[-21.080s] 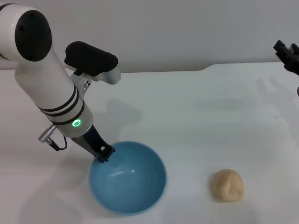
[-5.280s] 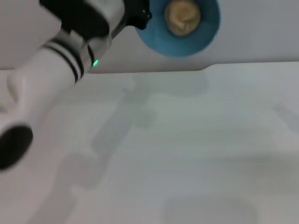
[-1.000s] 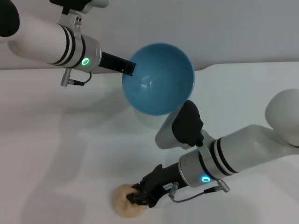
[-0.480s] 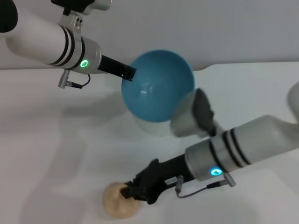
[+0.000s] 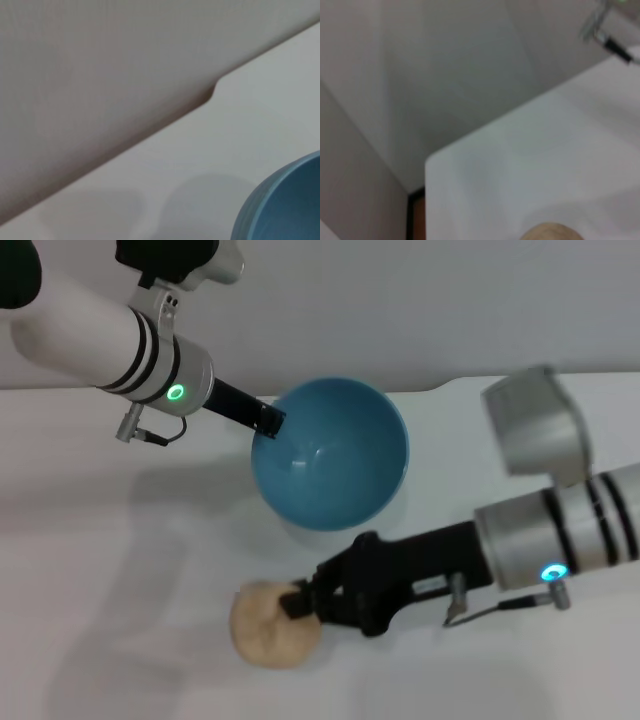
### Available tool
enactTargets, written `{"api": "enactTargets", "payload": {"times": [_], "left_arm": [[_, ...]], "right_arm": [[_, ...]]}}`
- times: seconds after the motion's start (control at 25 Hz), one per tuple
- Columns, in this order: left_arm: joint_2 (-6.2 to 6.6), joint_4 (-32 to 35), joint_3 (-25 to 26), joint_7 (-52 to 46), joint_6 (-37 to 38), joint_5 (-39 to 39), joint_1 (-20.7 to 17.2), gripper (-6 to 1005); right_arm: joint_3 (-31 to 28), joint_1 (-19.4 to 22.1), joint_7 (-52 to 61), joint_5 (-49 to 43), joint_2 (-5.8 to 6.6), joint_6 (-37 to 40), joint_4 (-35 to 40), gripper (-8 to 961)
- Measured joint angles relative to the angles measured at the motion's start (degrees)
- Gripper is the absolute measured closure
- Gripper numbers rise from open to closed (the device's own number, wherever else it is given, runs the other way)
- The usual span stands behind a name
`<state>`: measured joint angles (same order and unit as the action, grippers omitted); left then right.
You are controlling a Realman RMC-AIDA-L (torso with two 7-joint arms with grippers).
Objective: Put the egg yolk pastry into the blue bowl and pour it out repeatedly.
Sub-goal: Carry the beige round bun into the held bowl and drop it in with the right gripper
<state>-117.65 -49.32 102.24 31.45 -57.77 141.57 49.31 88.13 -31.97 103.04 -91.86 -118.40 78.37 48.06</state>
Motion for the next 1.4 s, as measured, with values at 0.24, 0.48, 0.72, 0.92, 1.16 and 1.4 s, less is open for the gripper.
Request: {"api": "enactTargets", "payload": {"times": [0.24,0.48,0.72,0.92,1.16,1.4], "left_arm": [[-0.24,0.5,-0.7,0.0,-4.7,2.4,1.4,999],[-0.55,-0.4,-5.6,-1.8,-9.7,2.3,3.0,999],[-0.72,-0.6,-9.8,-4.1,-12.5,2.2,4.8,1000],[-0.77,-0.6,-9.9,-4.1,-12.8,2.0,5.2,999],[-0.75,-2.0,-10.3,-4.0,-13.5,1.3,5.6,999],[-0.63,-3.6,-11.8,-4.1,-13.8,-0.1,5.8,1000]], "right_arm": [[-8.3,0.8,-1.6,-0.1,0.23,4.9,1.6,942],[-14.3,1.5,-1.8,-1.8,0.33,5.6,2.4,946],[-20.3,2.8,-1.6,-6.8,0.25,4.4,2.0,947],[-24.4,4.9,-0.3,-9.2,0.11,5.3,1.9,946],[-27.6,5.0,2.6,-12.2,0.24,6.2,2.0,907],[-28.5,5.1,2.7,-11.5,0.15,6.3,3.6,861]]}}
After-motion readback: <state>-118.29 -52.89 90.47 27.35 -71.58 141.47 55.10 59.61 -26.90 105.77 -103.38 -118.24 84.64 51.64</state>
